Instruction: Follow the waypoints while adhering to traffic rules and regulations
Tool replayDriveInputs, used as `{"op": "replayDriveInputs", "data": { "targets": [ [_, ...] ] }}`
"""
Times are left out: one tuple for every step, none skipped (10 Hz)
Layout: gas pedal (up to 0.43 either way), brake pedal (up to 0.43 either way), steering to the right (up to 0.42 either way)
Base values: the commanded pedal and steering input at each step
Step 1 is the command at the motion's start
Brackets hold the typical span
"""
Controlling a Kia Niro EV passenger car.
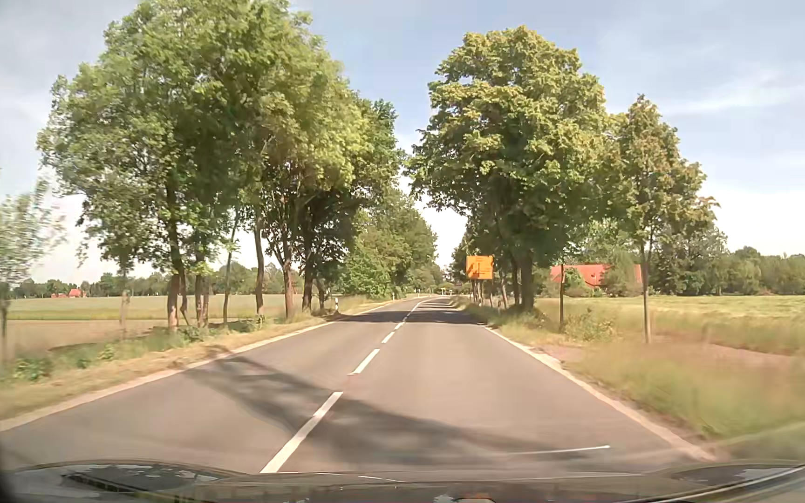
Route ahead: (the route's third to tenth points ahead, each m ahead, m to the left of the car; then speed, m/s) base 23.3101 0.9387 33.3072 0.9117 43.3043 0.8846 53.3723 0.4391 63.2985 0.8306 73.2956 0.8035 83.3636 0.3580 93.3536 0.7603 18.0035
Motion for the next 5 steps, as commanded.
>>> {"op": "replayDriveInputs", "data": {
  "targets": [
    [0.169, 0.000, -0.002],
    [0.169, 0.000, -0.002],
    [0.169, 0.000, -0.002],
    [0.169, 0.000, -0.002],
    [0.169, 0.000, -0.002]
  ]
}}
